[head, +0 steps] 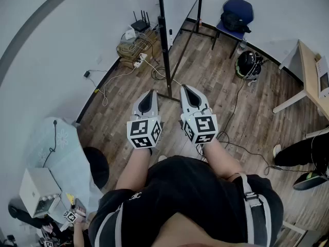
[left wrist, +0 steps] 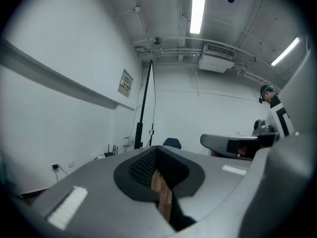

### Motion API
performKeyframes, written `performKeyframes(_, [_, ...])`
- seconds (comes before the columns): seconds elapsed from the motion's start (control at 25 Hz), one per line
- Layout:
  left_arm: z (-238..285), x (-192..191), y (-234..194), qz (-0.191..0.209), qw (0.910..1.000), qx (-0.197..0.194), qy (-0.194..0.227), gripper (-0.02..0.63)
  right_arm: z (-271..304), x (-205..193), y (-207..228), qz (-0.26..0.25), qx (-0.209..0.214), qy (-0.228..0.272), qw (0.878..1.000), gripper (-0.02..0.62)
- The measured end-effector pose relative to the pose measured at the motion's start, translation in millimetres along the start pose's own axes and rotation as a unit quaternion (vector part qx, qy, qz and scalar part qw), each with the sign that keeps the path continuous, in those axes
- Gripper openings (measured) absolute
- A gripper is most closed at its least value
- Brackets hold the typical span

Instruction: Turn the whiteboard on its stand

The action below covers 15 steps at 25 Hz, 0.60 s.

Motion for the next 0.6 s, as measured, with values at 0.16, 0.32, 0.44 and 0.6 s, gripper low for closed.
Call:
performKeyframes(0.16, [5, 2, 3, 0.001, 1.0000, 0.002, 0.002, 0.008, 0, 1, 7, 0.001, 0.000, 0.003, 1.000, 0.005])
performKeyframes(0.32, [13, 3, 6, 0.001, 1.0000, 0.000, -0.001, 0.008, 0, -1, 14, 0.003, -0.004, 0.000, 1.000, 0.005])
performKeyframes(0.44, [18, 0, 9, -0.003, 1.0000, -0.004, -0.007, 0.008, -1, -4, 20, 0.013, -0.006, -0.002, 1.000, 0.005])
performKeyframes(0.6, [24, -6, 19, -0.004, 0.9998, -0.007, -0.015, 0.008, -6, -8, 31, 0.031, -0.006, -0.002, 1.000, 0.005])
Point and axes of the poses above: the fingertips, and each gripper's own axes: z forward along the fingers, y to its right, x out of its top, the point moved 10 cm from there along -z, backward along the fingers, and after that the axes turned 4 degrees about -z, right-handed, at the moved point
